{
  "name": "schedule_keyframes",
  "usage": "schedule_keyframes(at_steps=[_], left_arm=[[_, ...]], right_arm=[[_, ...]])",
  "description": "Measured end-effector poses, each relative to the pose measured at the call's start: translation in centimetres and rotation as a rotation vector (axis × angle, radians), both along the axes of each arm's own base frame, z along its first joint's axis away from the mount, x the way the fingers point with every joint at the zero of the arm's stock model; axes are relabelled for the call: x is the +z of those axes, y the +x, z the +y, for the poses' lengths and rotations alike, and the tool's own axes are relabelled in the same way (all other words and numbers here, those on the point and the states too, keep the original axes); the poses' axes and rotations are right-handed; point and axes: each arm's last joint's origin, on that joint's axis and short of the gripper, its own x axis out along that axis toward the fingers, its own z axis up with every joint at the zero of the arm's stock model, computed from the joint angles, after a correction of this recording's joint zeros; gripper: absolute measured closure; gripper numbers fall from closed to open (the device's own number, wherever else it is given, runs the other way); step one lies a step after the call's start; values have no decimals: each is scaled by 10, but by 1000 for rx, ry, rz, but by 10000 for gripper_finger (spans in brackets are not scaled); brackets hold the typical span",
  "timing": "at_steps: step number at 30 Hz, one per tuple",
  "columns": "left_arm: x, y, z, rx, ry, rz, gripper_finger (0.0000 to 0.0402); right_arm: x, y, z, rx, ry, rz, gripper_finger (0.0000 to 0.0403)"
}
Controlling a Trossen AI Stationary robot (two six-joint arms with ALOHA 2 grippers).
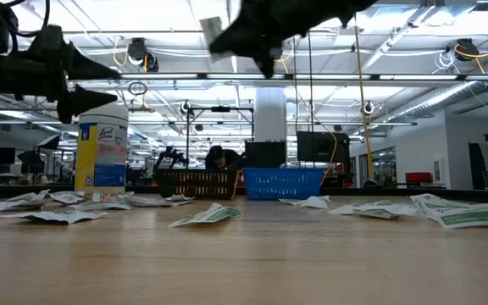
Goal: Pick & Place First Aid Supplies
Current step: Put the green bandage pack into the black basket
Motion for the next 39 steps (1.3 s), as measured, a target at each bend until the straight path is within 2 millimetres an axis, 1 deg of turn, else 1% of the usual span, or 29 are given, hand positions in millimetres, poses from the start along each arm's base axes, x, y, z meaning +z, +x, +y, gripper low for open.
schedule_keyframes(at_steps=[2, 4, 6, 9, 13, 15, 19, 22, 26, 31, 34, 39], left_arm=[[5, 0, -3, -97, 26, -20, 96], [12, 0, -5, -163, 60, -19, 96], [24, -2, -7, -177, 77, -15, 96], [48, -5, -8, -177, 102, -19, 96], [93, -5, -10, -213, 141, -42, 96], [115, -2, -9, -239, 164, -46, 96], [154, 12, -3, -250, 172, -38, 96], [177, 29, 4, -271, 162, -17, 96], [192, 56, 15, -346, 114, 44, 96], [198, 84, 24, -427, 26, 87, 96], [200, 95, 23, -461, 23, 101, 96], [202, 105, 14, -499, 121, 79, 96]], right_arm=[[2, 16, -3, 0, -16, -14, 403], [9, 32, -8, -4, -27, -38, 403], [21, 44, -13, -7, -43, -70, 403], [41, 55, -23, -27, -54, -120, 403], [61, 56, -35, -54, -59, -162, 403], [66, 55, -38, -62, -60, -176, 403], [71, 54, -39, -31, -61, -193, 403], [73, 54, -33, 32, -73, -212, 403], [73, 55, -26, 59, -109, -216, 403], [84, 48, -24, 67, -159, -244, 403], [90, 37, -26, 34, -167, -190, 403], [98, 28, -30, 18, -195, -185, 403]])
